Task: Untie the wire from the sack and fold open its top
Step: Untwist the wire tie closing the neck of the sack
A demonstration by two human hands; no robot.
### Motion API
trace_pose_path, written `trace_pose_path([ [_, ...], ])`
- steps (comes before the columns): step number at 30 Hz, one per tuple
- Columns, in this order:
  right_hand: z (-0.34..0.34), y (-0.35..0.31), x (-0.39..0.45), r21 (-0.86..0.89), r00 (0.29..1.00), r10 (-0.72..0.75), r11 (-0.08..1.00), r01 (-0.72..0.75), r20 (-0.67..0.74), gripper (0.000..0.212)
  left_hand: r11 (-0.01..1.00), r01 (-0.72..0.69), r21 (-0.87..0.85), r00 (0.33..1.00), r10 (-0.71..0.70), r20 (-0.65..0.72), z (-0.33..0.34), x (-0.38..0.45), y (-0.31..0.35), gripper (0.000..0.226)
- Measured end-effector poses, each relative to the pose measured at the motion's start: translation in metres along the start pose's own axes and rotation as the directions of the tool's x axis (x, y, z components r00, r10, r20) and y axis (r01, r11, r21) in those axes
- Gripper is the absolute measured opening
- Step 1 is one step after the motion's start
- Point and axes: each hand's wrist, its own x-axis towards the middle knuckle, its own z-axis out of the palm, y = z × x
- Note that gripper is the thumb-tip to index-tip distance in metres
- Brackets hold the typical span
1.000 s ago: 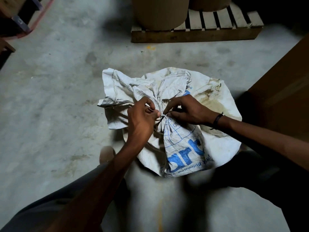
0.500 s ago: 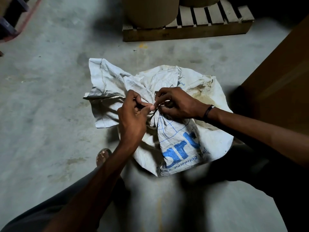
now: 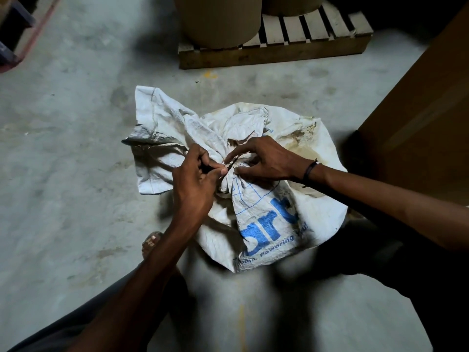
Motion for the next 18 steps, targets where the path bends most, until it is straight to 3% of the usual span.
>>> trace_pose_path([
  [5,0.003,0.005,-0.007,-0.001,0.998,0.044,0.999,-0.044,0.049,0.028,0.979,0.203,0.015,0.978,-0.203,0.054,0.009,-0.001,0.000,0.037],
  [8,0.004,0.005,-0.010,0.003,0.997,0.054,0.999,-0.054,0.062,0.029,0.939,0.323,0.117,0.943,-0.330,0.040,0.014,-0.001,-0.001,0.028],
  [12,0.001,0.004,-0.011,0.012,0.996,0.045,0.999,-0.046,0.081,0.029,0.821,0.571,0.016,0.811,-0.566,0.147,0.018,0.003,-0.004,0.013],
  [15,0.002,0.004,-0.010,0.017,0.995,0.038,0.999,-0.039,0.093,0.031,0.809,0.582,0.080,0.796,-0.587,0.150,0.018,0.001,-0.004,0.006],
  [18,0.002,0.007,-0.007,0.045,0.997,0.034,0.998,-0.038,0.074,0.031,0.816,0.578,-0.032,0.811,-0.569,0.136,0.023,0.000,-0.002,0.016],
])
